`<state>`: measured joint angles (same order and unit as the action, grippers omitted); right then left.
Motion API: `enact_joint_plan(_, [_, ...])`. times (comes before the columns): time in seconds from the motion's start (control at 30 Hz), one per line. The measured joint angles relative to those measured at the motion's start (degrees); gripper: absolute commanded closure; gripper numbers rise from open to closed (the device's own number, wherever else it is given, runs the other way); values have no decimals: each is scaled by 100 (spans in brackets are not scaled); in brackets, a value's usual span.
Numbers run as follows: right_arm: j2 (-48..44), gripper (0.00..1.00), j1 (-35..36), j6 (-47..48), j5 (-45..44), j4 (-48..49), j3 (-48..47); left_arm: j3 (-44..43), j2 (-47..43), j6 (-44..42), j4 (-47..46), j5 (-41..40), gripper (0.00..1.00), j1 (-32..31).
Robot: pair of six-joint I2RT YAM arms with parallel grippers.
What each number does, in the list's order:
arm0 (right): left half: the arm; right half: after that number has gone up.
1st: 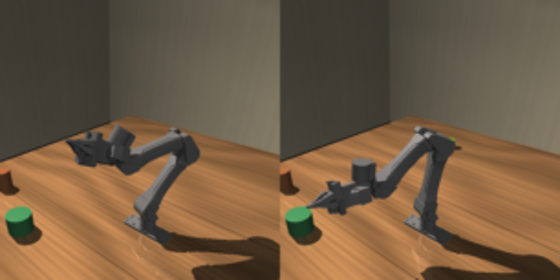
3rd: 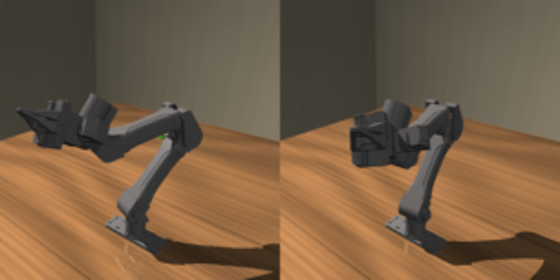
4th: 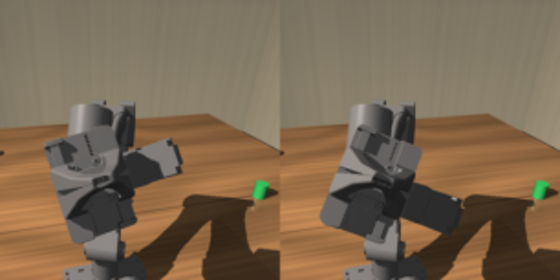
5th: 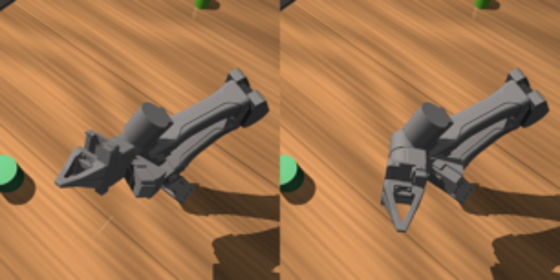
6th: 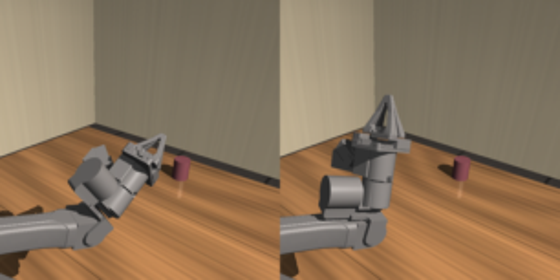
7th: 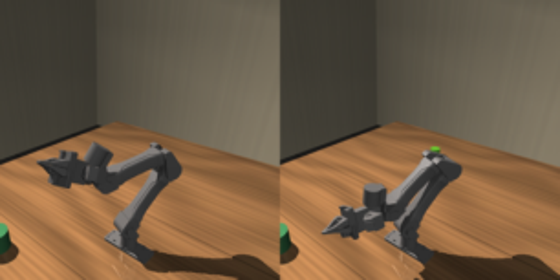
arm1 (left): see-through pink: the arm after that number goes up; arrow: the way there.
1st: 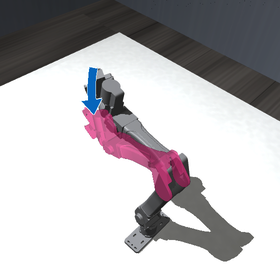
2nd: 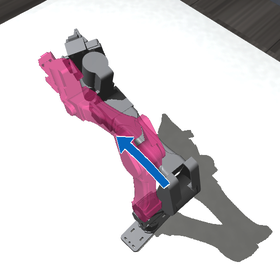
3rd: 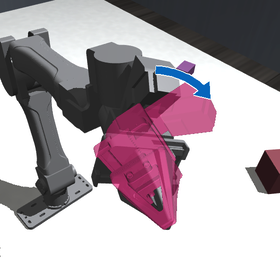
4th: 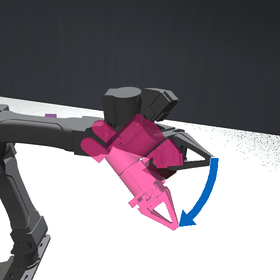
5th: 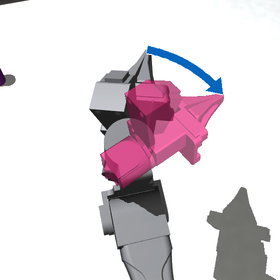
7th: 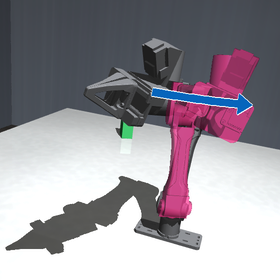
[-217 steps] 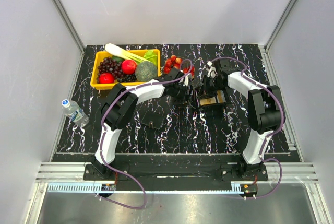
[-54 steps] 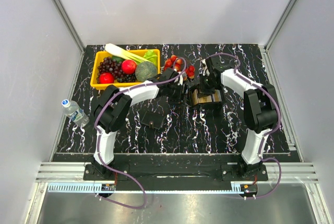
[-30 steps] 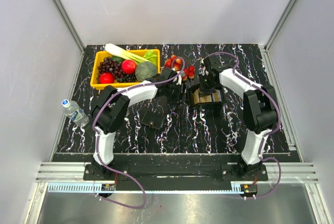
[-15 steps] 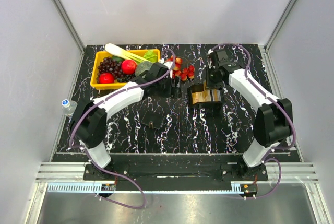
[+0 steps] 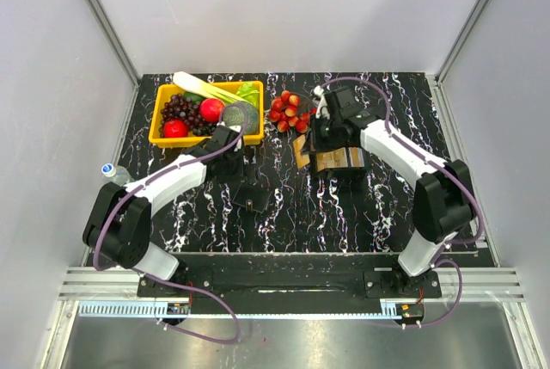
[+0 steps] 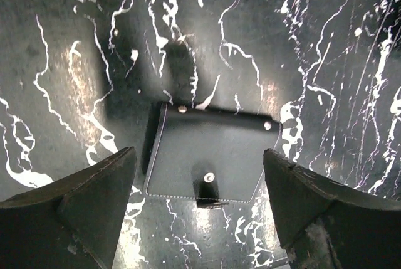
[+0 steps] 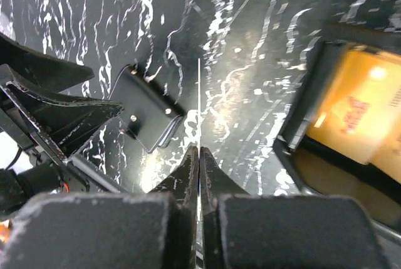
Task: Put the credit cards into the card holder
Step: Pick up the credit card from the storage box, then open the card holder at the center of the board.
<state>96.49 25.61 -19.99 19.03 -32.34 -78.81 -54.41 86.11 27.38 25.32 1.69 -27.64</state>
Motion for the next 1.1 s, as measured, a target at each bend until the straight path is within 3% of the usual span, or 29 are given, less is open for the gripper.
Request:
enact_joint_plan(0.37, [1088, 100, 385, -133, 562, 278, 11, 780, -205, 378, -81, 496, 16, 214])
enact_joint_plan(0.7, [1659, 99, 389, -133, 1034, 435, -35, 909, -203, 546, -459, 1091, 41, 210])
enact_joint_plan(1.1, [1996, 99, 402, -57, 1110, 435, -61, 911, -162, 590, -428, 1034, 30, 223])
